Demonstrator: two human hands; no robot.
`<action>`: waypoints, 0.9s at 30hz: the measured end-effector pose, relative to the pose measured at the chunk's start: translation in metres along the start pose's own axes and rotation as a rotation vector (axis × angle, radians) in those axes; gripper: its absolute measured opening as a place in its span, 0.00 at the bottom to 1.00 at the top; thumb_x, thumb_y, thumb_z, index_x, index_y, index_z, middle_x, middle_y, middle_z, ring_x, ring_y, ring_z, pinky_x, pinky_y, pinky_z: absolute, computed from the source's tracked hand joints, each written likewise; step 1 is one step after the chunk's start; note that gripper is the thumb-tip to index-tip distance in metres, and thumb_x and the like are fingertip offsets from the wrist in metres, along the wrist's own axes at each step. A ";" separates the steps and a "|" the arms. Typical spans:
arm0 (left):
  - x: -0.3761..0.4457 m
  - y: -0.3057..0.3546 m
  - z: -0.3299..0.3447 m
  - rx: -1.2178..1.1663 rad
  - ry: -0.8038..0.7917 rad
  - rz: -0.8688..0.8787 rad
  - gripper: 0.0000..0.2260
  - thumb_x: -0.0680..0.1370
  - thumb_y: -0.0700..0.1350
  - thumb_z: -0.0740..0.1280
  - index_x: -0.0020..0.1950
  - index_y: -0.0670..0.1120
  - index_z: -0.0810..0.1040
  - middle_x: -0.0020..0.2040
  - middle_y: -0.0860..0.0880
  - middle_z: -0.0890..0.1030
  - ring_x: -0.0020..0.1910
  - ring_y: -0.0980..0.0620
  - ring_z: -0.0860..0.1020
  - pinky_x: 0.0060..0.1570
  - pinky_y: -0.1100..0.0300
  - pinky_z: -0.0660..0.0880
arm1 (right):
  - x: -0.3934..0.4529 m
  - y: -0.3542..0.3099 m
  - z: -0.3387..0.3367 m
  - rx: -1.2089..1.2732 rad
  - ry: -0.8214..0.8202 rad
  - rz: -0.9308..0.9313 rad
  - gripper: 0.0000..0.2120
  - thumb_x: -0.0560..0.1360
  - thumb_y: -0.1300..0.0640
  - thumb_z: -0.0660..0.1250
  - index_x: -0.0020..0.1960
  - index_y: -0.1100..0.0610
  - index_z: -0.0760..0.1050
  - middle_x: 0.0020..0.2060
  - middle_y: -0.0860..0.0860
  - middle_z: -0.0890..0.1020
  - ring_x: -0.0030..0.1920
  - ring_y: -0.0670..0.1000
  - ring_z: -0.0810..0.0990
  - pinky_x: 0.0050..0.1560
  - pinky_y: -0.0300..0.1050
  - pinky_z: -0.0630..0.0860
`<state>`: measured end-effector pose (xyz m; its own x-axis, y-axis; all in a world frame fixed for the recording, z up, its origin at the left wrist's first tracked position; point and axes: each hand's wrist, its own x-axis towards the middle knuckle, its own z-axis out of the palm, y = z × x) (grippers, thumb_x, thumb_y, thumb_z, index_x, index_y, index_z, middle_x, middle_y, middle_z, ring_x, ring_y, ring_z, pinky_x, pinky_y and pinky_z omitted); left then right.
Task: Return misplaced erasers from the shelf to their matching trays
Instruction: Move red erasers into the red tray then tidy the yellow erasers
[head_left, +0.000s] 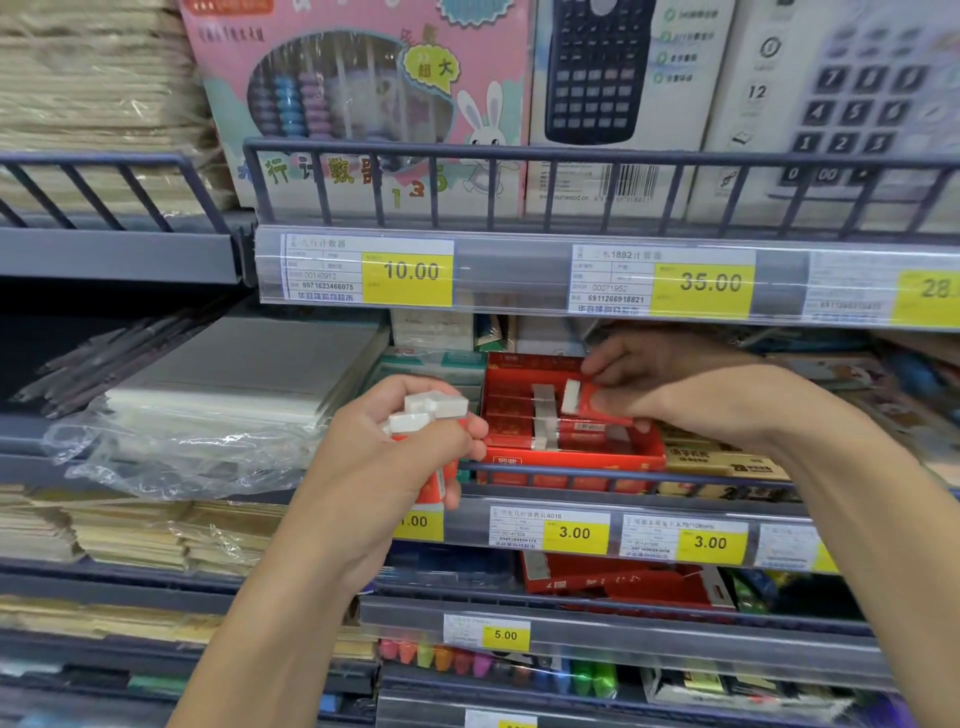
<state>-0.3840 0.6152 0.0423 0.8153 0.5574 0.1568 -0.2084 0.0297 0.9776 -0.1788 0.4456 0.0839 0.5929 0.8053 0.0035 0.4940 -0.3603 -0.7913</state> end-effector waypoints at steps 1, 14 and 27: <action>0.000 0.000 0.000 0.007 -0.008 0.002 0.11 0.61 0.41 0.76 0.41 0.53 0.85 0.44 0.41 0.87 0.41 0.47 0.84 0.28 0.59 0.74 | 0.000 0.000 -0.001 -0.089 -0.027 -0.001 0.08 0.75 0.55 0.75 0.52 0.49 0.80 0.39 0.46 0.85 0.34 0.46 0.80 0.40 0.44 0.76; 0.003 0.000 0.002 0.097 -0.029 -0.010 0.08 0.68 0.43 0.76 0.46 0.51 0.86 0.35 0.48 0.82 0.28 0.49 0.75 0.31 0.63 0.75 | 0.013 -0.003 0.010 -0.667 -0.104 -0.085 0.15 0.73 0.42 0.73 0.59 0.42 0.81 0.44 0.32 0.74 0.45 0.37 0.76 0.47 0.33 0.72; 0.002 -0.003 0.001 0.097 0.014 -0.027 0.09 0.71 0.42 0.81 0.47 0.54 0.88 0.36 0.49 0.85 0.32 0.52 0.81 0.28 0.61 0.75 | 0.014 0.002 0.011 -0.731 -0.010 -0.185 0.14 0.71 0.40 0.74 0.55 0.42 0.82 0.44 0.36 0.77 0.45 0.40 0.77 0.50 0.43 0.78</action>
<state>-0.3816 0.6154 0.0396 0.8119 0.5693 0.1289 -0.1323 -0.0355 0.9906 -0.1767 0.4610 0.0752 0.4552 0.8860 0.0887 0.8833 -0.4367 -0.1705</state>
